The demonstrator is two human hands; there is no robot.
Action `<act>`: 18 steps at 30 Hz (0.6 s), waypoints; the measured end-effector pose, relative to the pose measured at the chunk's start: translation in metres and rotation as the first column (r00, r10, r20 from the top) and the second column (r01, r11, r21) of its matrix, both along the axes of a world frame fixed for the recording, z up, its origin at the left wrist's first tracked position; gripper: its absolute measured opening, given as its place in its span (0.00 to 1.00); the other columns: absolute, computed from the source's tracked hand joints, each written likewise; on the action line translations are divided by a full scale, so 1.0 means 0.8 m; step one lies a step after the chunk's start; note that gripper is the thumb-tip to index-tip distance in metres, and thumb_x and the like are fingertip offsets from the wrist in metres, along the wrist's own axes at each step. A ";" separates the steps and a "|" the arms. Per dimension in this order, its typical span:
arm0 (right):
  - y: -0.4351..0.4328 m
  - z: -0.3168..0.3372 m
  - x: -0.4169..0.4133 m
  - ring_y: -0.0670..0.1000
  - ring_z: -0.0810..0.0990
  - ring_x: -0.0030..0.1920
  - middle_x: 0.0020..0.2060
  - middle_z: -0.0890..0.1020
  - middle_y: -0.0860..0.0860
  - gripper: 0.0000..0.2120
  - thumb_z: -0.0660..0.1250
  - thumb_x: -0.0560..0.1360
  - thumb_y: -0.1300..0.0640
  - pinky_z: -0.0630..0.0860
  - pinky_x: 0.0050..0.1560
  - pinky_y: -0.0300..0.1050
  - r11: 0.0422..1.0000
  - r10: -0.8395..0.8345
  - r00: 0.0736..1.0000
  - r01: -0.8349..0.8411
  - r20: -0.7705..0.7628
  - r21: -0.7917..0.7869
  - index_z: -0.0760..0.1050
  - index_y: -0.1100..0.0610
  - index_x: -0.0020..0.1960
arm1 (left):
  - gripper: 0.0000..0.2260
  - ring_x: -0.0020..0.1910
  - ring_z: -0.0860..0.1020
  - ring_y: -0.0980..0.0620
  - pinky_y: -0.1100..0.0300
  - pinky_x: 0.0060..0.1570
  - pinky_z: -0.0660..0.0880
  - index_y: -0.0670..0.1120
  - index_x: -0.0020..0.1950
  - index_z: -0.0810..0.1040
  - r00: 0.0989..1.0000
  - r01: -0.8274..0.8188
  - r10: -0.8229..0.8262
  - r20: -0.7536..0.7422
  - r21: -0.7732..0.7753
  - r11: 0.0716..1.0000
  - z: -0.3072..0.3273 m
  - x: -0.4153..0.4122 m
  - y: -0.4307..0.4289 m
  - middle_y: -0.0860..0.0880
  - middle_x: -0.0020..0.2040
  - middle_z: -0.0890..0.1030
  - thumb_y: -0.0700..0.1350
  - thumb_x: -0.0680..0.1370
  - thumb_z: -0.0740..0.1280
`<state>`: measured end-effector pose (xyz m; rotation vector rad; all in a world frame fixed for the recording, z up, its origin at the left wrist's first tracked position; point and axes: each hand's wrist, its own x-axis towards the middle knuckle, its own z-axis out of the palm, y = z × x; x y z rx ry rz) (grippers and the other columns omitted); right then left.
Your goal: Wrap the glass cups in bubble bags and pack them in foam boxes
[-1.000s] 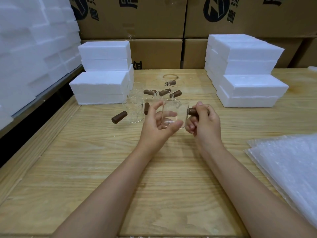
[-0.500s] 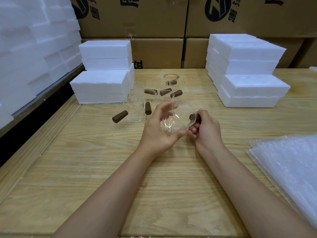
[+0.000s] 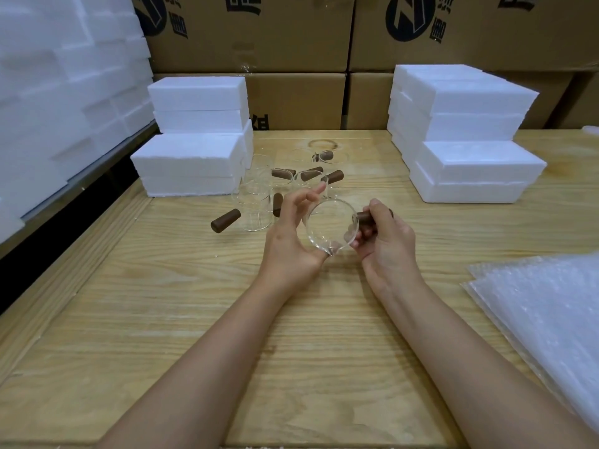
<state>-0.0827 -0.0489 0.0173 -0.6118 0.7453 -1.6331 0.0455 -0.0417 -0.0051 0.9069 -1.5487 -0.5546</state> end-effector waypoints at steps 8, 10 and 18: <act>-0.001 0.001 -0.001 0.44 0.69 0.20 0.23 0.69 0.51 0.15 0.63 0.78 0.59 0.69 0.22 0.35 0.995 -0.002 0.998 -0.003 0.056 0.099 0.73 0.60 0.34 | 0.33 0.66 0.74 0.59 0.62 0.66 0.69 0.55 0.59 0.70 0.998 -0.039 0.041 0.053 -0.026 0.999 0.003 0.000 0.004 0.56 0.63 0.77 0.33 0.62 0.79; -0.003 0.000 -0.003 0.45 0.68 0.20 0.24 0.68 0.52 0.15 0.63 0.79 0.57 0.67 0.21 0.35 0.992 -0.010 1.000 0.006 0.028 0.122 0.72 0.60 0.33 | 0.32 0.65 0.74 0.59 0.64 0.66 0.68 0.49 0.60 0.71 0.997 -0.036 0.037 0.067 -0.009 0.999 0.005 0.000 0.006 0.55 0.62 0.78 0.35 0.61 0.80; 0.000 0.000 -0.005 0.46 0.65 0.19 0.19 0.66 0.49 0.18 0.68 0.76 0.53 0.61 0.19 0.34 0.995 -0.044 0.999 0.042 0.021 0.096 0.69 0.61 0.32 | 0.34 0.59 0.74 0.70 0.78 0.57 0.63 0.60 0.56 0.67 0.992 -0.083 0.066 0.111 0.154 0.985 0.012 -0.001 0.014 0.57 0.57 0.81 0.46 0.59 0.83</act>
